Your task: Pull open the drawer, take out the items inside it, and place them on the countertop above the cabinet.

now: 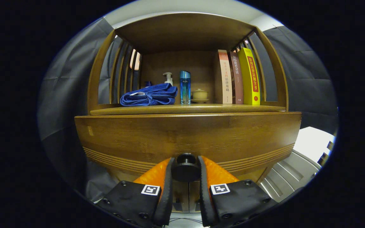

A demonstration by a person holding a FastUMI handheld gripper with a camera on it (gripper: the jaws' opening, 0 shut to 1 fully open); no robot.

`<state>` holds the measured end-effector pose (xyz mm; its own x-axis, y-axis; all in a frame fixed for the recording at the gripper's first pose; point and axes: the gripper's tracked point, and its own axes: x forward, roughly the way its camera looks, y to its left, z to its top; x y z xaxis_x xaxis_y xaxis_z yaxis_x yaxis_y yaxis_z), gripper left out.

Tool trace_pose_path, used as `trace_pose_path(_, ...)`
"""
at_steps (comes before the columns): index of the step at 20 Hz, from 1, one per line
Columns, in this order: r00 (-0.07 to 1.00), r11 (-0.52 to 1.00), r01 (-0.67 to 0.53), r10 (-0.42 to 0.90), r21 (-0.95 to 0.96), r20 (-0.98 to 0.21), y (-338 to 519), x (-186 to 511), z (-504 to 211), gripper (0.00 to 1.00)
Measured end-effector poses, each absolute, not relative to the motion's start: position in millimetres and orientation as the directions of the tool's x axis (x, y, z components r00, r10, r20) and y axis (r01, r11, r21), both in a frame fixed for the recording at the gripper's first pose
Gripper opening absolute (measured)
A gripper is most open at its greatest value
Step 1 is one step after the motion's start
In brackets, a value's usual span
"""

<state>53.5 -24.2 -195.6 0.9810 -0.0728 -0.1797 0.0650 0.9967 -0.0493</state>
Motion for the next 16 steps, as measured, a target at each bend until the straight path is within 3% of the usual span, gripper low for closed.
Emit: trace_pose_path(16,0.977,0.999,0.039,-0.044,-0.026,-0.207,-15.3,-13.2,-190.1,0.44)
